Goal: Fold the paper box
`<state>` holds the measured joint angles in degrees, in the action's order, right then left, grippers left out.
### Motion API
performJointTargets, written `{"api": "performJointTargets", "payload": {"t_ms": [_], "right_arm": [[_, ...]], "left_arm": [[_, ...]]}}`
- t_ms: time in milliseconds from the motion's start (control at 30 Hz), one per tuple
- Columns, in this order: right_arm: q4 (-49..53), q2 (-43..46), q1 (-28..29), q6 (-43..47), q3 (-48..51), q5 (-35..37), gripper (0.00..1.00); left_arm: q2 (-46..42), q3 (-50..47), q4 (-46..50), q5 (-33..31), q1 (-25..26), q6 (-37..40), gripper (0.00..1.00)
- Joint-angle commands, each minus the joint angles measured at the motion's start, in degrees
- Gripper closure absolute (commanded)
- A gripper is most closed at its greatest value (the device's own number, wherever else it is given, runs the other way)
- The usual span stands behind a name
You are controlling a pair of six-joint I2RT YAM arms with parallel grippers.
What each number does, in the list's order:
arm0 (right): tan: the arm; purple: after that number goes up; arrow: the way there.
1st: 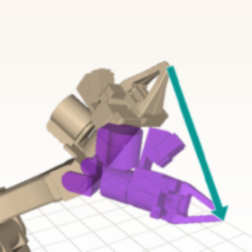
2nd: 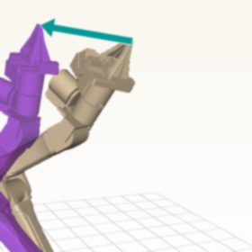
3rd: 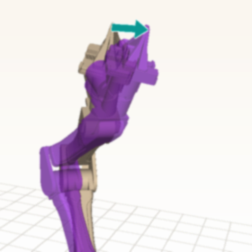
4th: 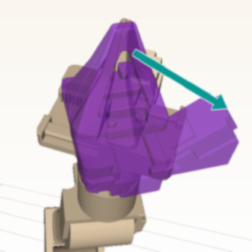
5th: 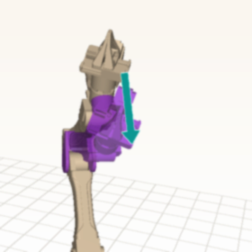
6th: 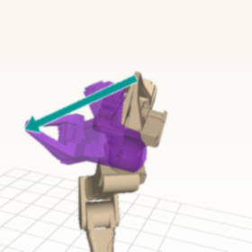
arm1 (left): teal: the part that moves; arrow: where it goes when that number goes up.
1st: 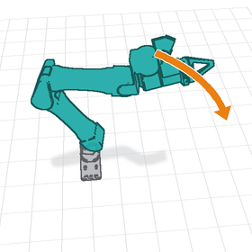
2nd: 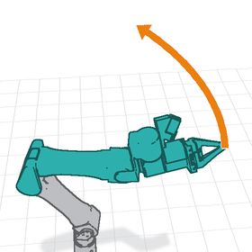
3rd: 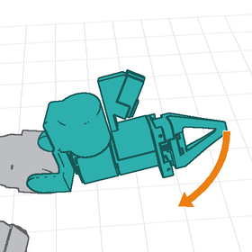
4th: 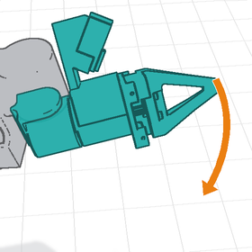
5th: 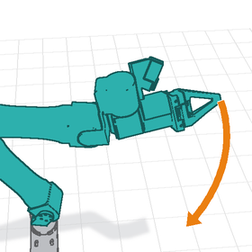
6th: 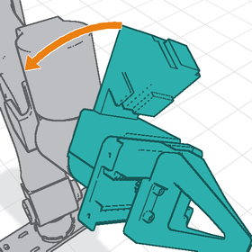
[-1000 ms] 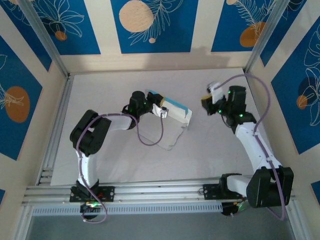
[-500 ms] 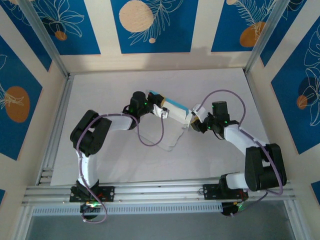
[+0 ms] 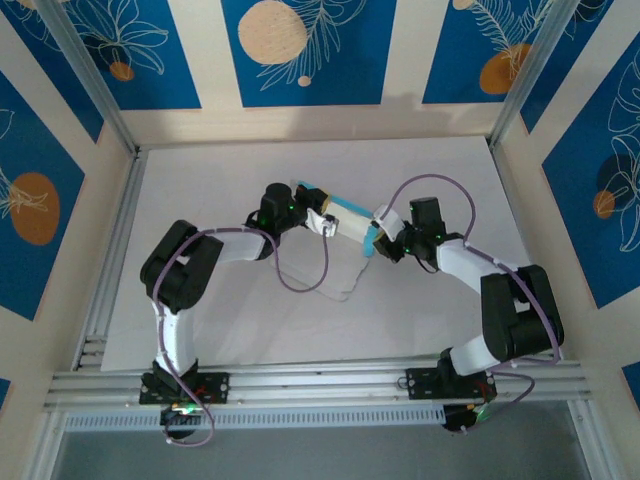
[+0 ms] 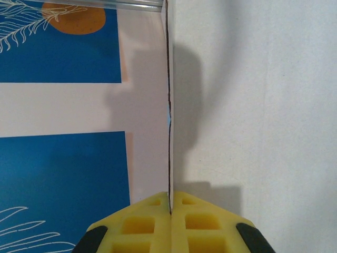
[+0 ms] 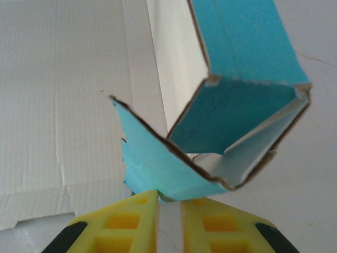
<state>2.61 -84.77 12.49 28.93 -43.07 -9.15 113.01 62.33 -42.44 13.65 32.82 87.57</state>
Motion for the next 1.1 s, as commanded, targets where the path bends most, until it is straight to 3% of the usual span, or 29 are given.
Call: {"api": "performJointTargets", "payload": {"t_ms": [0,500,633,733,833,1067], "right_arm": [[-1.6,-0.7,0.9,-0.5,-2.5,-0.1,0.81],[-2.1,-3.5,4.0,-3.4,-5.1,2.5,0.65],[-2.7,-3.5,4.1,-5.2,-4.7,3.7,0.54],[-4.1,-3.7,4.0,-7.2,-4.7,6.4,0.51],[-5.0,-3.9,3.9,-9.2,-4.9,8.5,0.37],[-5.5,-7.2,3.8,-11.7,-7.1,14.3,0.41]], "left_arm": [[-1.6,-0.9,1.1,2.5,1.4,-0.3,1.00],[-1.3,-0.8,1.6,2.4,2.2,-0.5,1.00],[-1.1,-0.9,1.5,2.4,2.3,-0.6,1.00],[-1.1,-0.8,1.6,2.5,2.3,-0.5,1.00],[-1.2,-0.9,1.5,2.6,2.4,-0.6,1.00],[-1.4,-1.0,1.1,2.5,2.5,-0.7,1.00]]}}
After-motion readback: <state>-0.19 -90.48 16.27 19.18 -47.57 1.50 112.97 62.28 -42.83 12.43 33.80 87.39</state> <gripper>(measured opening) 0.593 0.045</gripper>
